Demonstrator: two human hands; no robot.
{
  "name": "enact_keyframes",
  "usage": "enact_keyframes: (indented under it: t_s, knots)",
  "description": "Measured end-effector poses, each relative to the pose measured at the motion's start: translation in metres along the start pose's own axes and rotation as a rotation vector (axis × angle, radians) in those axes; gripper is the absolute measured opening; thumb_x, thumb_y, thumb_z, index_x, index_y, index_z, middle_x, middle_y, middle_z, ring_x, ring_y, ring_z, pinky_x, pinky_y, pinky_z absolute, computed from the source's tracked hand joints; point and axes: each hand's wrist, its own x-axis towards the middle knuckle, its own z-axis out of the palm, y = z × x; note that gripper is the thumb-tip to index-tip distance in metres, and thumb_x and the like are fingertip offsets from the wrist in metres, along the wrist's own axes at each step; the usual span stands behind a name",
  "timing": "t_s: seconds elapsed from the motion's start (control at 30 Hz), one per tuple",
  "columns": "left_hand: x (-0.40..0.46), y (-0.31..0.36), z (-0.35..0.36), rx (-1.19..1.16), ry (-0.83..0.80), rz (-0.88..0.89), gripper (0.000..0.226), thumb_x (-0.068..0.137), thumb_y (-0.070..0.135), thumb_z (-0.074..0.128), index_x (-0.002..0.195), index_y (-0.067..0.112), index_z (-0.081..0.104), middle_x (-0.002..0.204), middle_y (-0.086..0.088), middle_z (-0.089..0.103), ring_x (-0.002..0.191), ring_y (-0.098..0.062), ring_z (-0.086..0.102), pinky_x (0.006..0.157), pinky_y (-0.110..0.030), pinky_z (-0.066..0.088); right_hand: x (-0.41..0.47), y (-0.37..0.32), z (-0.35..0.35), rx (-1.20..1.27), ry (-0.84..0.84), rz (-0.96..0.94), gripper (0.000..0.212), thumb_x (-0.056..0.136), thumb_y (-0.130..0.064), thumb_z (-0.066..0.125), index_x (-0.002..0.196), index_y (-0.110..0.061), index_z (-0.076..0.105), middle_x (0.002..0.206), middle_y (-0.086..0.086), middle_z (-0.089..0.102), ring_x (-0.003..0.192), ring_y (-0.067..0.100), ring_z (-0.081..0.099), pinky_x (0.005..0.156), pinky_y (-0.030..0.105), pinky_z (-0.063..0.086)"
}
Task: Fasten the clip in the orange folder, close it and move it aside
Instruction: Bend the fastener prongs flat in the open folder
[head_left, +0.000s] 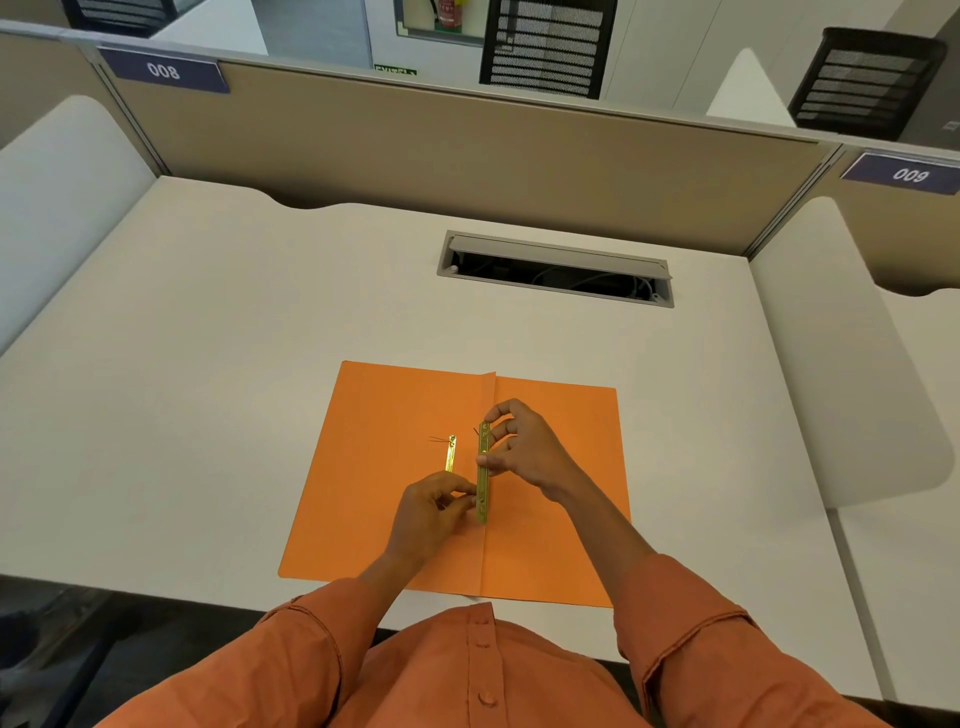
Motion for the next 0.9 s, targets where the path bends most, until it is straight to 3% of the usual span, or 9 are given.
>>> enact_keyframes:
  t_s: [0.37, 0.53, 0.67, 0.9]
  knots:
    - [-0.0006, -0.0014, 0.0009, -0.009, 0.006, -0.011, 0.029, 0.082, -0.004, 0.078, 0.089, 0.024, 0.08, 0.087, 0.008, 0.075, 0.065, -0.009, 0.066, 0.063, -0.019, 0.05, -0.0007, -0.002, 0.0048, -0.019, 0.044, -0.011, 0.056, 0.075, 0.009, 0.085, 0.119, -0.012, 0.056, 0.099, 0.011, 0.062, 0.07, 0.022, 0.069, 0.072, 0.048, 0.067]
    - [-0.0012, -0.0037, 0.0018, -0.005, 0.005, -0.021, 0.02, 0.082, -0.002, 0.08, 0.092, 0.015, 0.081, 0.088, 0.005, 0.075, 0.065, -0.014, 0.068, 0.062, -0.027, 0.053, -0.001, -0.0028, 0.0051, -0.034, 0.055, -0.016, 0.056, 0.075, 0.01, 0.085, 0.118, -0.012, 0.056, 0.098, 0.01, 0.062, 0.067, 0.02, 0.069, 0.072, 0.048, 0.067]
    - [-0.0024, -0.0002, 0.0025, 0.001, 0.001, -0.021, 0.02, 0.084, -0.002, 0.079, 0.093, 0.016, 0.081, 0.087, 0.008, 0.075, 0.068, -0.015, 0.069, 0.063, -0.025, 0.054, -0.0016, -0.0025, 0.0059, -0.035, 0.063, -0.013, 0.056, 0.075, 0.01, 0.085, 0.118, -0.012, 0.056, 0.096, 0.007, 0.063, 0.067, 0.02, 0.068, 0.072, 0.048, 0.067]
    - [-0.0009, -0.0039, -0.0014, -0.042, -0.031, -0.049, 0.015, 0.085, 0.003, 0.08, 0.092, 0.015, 0.083, 0.086, 0.009, 0.077, 0.066, -0.014, 0.072, 0.065, -0.037, 0.061, -0.0018, 0.0038, 0.0089, -0.04, 0.08, -0.011, 0.056, 0.075, 0.009, 0.085, 0.118, -0.013, 0.057, 0.095, 0.006, 0.063, 0.067, 0.02, 0.066, 0.071, 0.046, 0.066]
